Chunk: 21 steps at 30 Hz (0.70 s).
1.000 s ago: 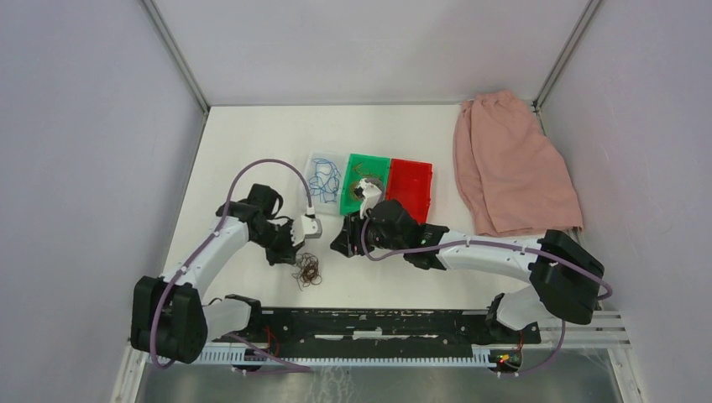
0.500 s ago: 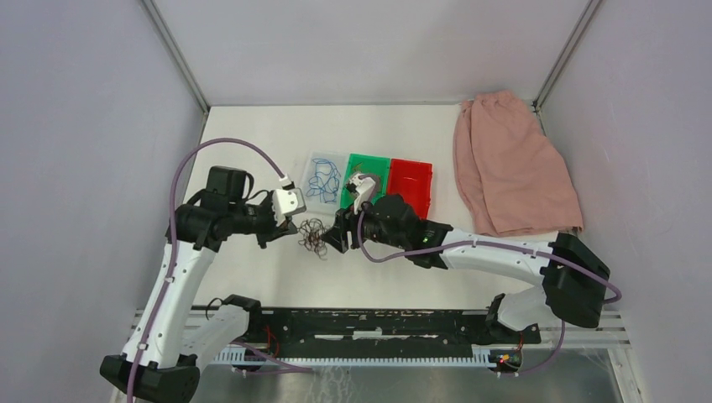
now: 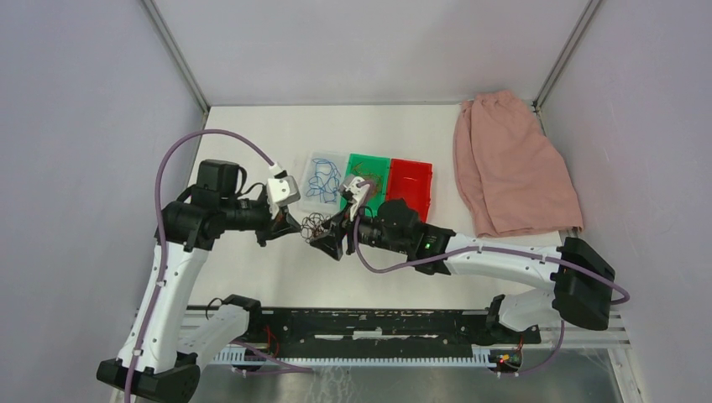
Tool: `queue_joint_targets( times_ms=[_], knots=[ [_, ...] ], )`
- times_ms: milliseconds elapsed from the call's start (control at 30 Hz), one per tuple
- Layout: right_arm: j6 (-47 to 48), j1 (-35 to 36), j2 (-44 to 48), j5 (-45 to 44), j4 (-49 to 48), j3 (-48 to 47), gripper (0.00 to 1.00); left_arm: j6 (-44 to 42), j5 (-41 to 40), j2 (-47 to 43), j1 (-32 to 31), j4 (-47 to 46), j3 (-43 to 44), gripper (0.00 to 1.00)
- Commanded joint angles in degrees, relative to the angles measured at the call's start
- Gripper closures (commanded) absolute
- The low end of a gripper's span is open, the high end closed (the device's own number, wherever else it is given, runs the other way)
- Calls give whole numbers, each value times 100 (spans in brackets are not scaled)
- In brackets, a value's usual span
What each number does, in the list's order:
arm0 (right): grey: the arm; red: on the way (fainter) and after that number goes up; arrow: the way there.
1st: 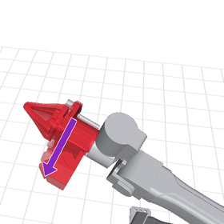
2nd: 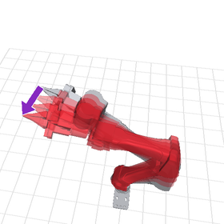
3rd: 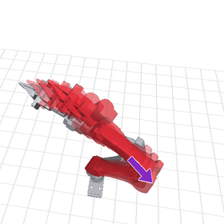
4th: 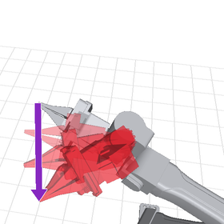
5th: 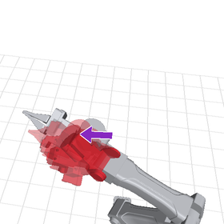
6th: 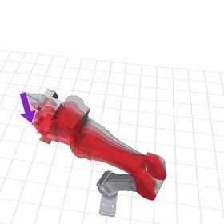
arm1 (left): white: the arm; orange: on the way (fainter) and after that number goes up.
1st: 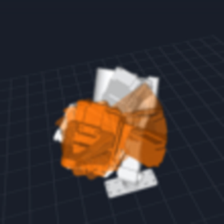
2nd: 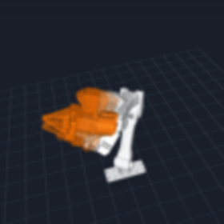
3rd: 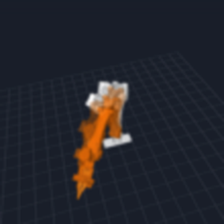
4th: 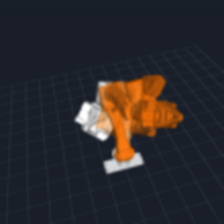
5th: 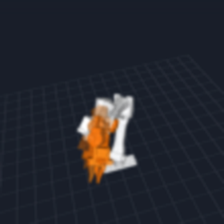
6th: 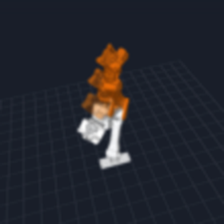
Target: Untangle the cables
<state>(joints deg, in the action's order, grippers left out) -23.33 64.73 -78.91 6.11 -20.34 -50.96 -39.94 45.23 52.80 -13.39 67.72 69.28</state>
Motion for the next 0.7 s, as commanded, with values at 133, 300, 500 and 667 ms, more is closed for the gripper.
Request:
queue_joint_targets(
  times_ms=[133, 300, 500, 667],
  knots=[
    [-513, 40, 537, -100, -677, -64, 36, 646, 249, -178, -24, -145, 229, 96],
    [-753, 48, 296, 118, -589, -324, 38, 1002, 275, -208, -24, -373, 200, 96],
    [-900, 49, 22, 180, -374, -559, 46, 1030, 224, -264, -25, -400, 218, 96],
    [-802, 49, -9, 46, -50, -693, 72, 1048, 234, -298, -24, -395, 214, 96]
  ],
)
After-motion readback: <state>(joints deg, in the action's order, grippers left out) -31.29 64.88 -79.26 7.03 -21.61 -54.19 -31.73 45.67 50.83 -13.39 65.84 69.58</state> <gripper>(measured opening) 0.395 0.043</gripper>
